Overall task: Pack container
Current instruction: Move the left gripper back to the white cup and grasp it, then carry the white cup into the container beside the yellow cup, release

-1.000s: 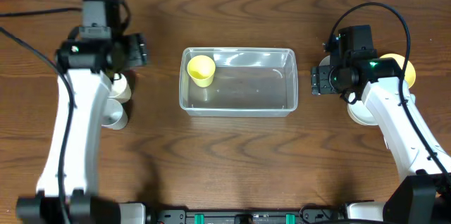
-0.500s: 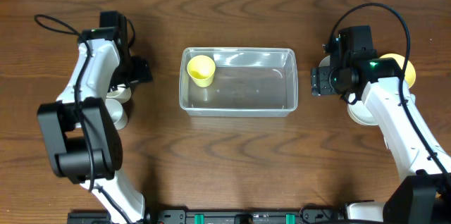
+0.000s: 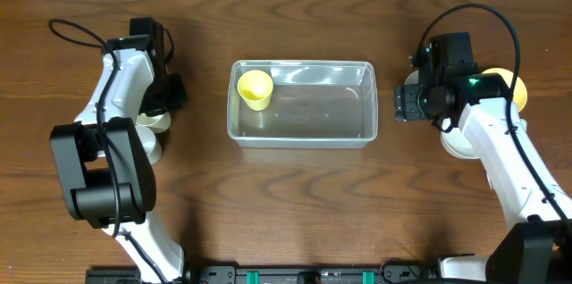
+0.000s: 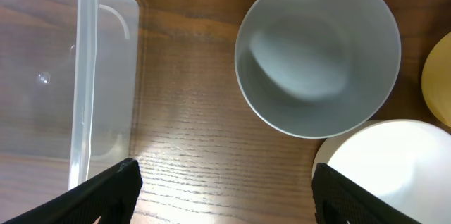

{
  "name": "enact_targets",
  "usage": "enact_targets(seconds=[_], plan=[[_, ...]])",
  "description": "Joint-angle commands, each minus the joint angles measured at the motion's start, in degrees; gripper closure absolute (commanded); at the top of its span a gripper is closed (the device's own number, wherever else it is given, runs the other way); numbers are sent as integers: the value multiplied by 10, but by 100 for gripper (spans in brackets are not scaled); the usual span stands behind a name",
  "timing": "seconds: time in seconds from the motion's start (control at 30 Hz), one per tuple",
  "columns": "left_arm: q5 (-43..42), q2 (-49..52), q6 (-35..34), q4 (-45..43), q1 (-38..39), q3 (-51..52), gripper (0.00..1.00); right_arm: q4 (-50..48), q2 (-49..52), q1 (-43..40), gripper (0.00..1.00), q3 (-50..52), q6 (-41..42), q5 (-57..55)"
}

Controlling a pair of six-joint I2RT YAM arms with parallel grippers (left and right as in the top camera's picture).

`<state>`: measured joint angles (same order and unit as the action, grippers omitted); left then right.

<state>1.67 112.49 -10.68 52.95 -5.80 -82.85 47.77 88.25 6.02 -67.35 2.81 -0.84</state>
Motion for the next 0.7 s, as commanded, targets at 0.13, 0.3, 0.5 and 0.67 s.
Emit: enact_targets(seconds=[0.13, 0.3, 0.5, 0.67], plan=[[0, -31, 1, -1, -2, -3, 93, 0, 2, -4, 21, -10, 3, 2], [0, -72, 9, -12, 8, -8, 94, 0, 2, -4, 21, -10, 3, 2], [-2, -156, 9, -1, 65, -11, 94, 0, 2, -4, 21, -10, 3, 2], [-19, -230, 12, 24, 165, -11, 94, 0, 2, -4, 21, -10, 3, 2]])
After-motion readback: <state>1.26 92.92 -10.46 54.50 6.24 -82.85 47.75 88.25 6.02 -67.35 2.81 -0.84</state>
